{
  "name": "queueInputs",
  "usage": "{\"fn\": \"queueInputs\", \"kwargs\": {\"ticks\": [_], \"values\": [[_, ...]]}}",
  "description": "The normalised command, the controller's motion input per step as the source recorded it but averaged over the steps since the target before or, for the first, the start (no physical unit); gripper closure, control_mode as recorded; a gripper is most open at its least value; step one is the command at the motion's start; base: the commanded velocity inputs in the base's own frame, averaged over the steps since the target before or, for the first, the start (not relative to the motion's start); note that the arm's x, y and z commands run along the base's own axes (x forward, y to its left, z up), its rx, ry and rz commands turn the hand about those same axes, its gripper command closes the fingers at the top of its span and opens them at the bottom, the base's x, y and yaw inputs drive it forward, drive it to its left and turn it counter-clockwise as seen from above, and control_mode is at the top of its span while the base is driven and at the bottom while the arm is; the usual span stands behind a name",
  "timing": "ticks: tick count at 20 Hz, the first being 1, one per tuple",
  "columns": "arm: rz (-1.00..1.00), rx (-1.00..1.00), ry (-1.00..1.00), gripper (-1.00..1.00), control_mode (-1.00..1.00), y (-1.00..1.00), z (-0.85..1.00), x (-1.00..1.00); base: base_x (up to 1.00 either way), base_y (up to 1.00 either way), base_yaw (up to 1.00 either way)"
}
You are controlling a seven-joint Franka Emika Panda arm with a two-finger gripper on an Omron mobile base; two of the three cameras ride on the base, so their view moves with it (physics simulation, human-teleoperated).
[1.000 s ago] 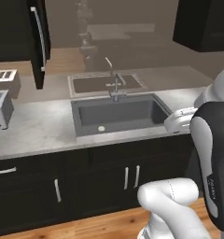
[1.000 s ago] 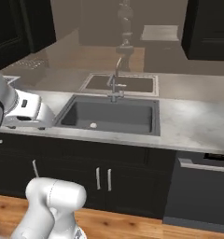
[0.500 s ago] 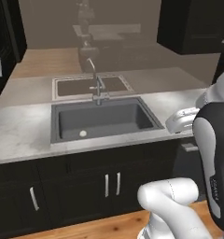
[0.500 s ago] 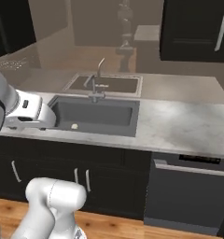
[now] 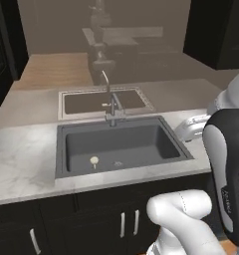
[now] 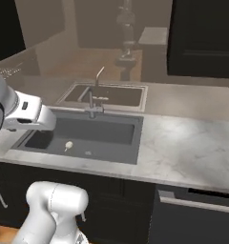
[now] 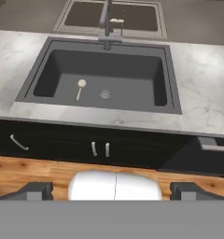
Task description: Pick up the dish brush and sponge from the sink, and place them back in the cabinet, and close the cabinet doors.
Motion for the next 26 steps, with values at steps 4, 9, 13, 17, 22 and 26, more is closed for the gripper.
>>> {"fn": "queueInputs", "kwargs": {"ticks": [4,9,13,17,22,26], "values": [[0.0,0.0,0.0,-1.0,1.0,0.0,0.0,0.0,0.51,0.0,0.05],[0.0,0.0,0.0,-1.0,1.0,0.0,0.0,0.0,0.46,0.0,0.01],[0.0,0.0,0.0,-1.0,1.0,0.0,0.0,0.0,0.43,0.03,0.0],[0.0,0.0,0.0,-1.0,1.0,0.0,0.0,0.0,0.17,0.16,-0.01],[0.0,0.0,0.0,-1.0,1.0,0.0,0.0,0.0,0.09,0.42,-0.06],[0.0,0.0,0.0,-1.0,1.0,0.0,0.0,0.0,0.0,0.53,-0.06]]}}
